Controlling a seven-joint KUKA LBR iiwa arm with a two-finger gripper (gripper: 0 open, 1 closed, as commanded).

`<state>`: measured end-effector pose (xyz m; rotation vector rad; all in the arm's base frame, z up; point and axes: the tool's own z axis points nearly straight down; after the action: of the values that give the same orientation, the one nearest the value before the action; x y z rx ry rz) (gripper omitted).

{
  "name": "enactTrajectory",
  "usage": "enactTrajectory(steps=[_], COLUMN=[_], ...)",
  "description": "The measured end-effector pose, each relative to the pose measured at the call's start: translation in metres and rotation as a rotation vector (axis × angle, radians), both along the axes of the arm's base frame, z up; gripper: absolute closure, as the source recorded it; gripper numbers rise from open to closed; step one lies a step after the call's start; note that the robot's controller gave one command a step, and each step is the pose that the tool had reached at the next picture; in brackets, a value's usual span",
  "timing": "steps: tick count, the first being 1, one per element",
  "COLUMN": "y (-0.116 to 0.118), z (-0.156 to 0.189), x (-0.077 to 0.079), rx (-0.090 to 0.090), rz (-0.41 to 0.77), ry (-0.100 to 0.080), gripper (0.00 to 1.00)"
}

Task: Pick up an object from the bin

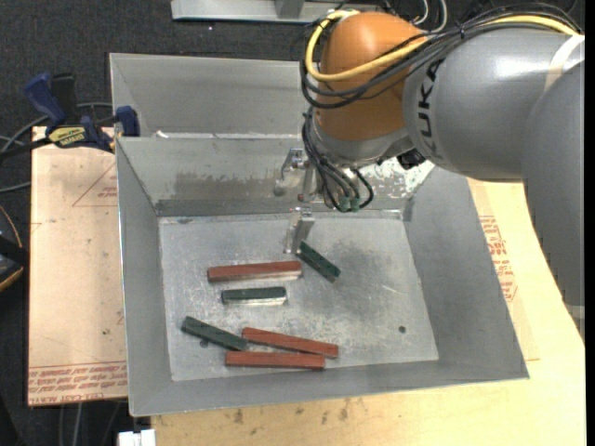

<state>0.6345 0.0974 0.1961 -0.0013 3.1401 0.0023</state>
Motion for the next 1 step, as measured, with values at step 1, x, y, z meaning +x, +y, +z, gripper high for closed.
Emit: enactTrajectory(steps=[1], y=[-0.0003], z=[0.0000], x=[0.0000], rx=[0.000], rz=[-0.001], ry=[0.000], gripper=[0.00])
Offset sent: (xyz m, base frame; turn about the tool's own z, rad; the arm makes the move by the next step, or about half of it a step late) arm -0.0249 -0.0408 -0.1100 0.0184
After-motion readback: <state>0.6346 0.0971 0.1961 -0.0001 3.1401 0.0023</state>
